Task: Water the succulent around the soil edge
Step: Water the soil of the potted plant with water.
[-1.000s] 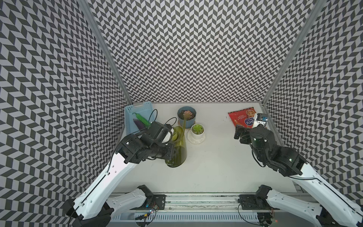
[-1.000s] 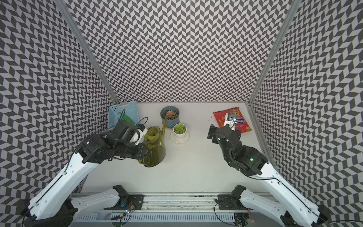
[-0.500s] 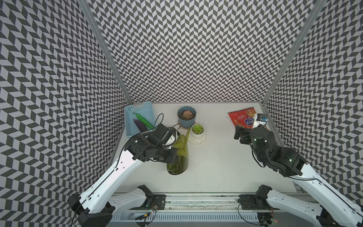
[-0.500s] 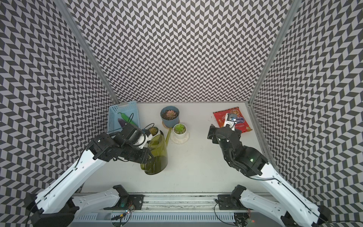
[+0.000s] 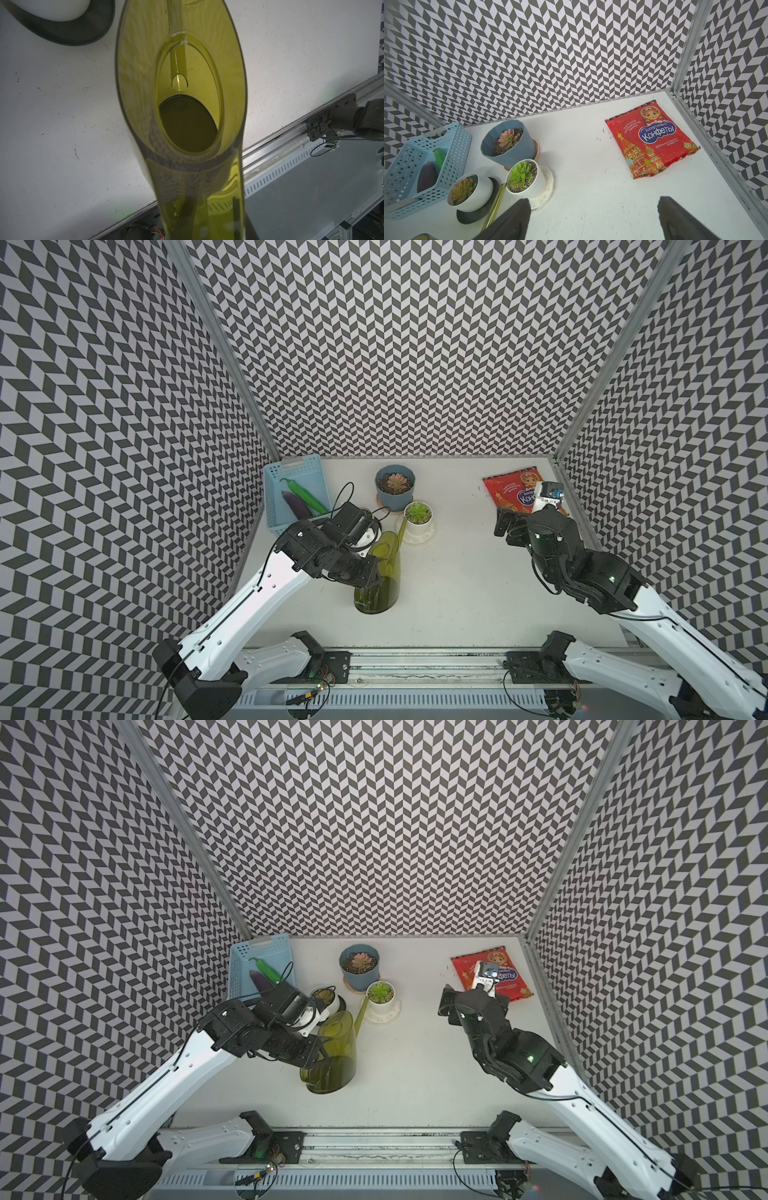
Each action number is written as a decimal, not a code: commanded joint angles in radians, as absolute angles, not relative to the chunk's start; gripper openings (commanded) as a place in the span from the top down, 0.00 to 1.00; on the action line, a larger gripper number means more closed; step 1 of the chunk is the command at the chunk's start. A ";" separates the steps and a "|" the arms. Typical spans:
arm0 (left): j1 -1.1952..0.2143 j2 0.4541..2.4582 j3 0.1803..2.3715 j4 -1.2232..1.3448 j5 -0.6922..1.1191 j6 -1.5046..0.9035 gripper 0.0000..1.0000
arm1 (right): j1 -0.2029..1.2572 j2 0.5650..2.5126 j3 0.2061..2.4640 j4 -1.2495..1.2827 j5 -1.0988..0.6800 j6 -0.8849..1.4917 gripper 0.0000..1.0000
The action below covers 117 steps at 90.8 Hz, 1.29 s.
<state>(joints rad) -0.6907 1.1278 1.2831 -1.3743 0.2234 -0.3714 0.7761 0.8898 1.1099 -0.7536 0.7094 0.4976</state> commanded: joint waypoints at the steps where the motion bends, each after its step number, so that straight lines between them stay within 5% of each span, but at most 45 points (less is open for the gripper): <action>1: -0.690 1.118 1.280 -1.354 0.241 -0.348 1.00 | 0.775 0.889 1.104 -0.708 0.710 0.506 0.00; 117: -0.743 1.157 1.331 -1.354 0.301 -0.310 1.00 | 0.770 0.873 1.077 -0.708 0.715 0.525 0.00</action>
